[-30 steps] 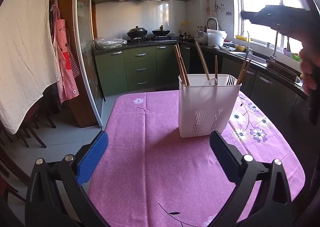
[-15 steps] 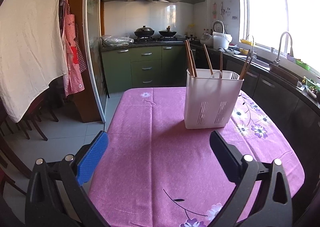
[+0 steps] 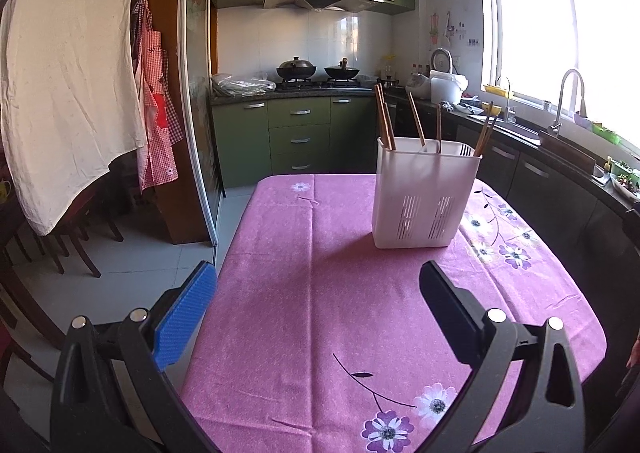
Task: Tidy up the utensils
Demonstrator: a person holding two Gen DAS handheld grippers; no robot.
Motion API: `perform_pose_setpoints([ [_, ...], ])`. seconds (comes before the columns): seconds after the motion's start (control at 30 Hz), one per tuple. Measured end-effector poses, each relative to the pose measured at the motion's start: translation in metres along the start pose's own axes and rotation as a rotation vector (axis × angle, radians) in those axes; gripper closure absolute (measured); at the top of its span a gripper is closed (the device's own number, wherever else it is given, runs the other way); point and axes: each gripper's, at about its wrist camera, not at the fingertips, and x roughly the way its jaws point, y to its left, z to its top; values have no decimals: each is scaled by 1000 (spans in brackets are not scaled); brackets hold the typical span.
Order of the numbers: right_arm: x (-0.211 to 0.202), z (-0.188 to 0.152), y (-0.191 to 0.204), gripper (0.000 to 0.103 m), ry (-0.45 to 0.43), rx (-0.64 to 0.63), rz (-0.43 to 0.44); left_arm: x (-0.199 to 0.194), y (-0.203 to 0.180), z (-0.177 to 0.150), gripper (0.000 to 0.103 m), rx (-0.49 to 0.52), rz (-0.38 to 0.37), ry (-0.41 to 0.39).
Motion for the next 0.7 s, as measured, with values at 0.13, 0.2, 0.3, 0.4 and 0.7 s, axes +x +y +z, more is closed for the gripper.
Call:
perform_pose_setpoints([
  [0.13, 1, 0, 2, 5, 12, -4, -4, -5, -3, -1, 7, 8, -1, -7],
  [0.2, 1, 0, 2, 5, 17, -2, -3, -6, -3, -2, 7, 9, -1, -9],
  [0.3, 0, 0, 2, 5, 18, -4, -1, -6, -4, -2, 7, 9, -3, -4],
  [0.4, 1, 1, 4, 5, 18, -8, -1, -6, -4, -2, 7, 10, -3, -3],
  [0.7, 5, 3, 4, 5, 26, -7, 4, -6, -5, -3, 7, 12, -3, -1],
])
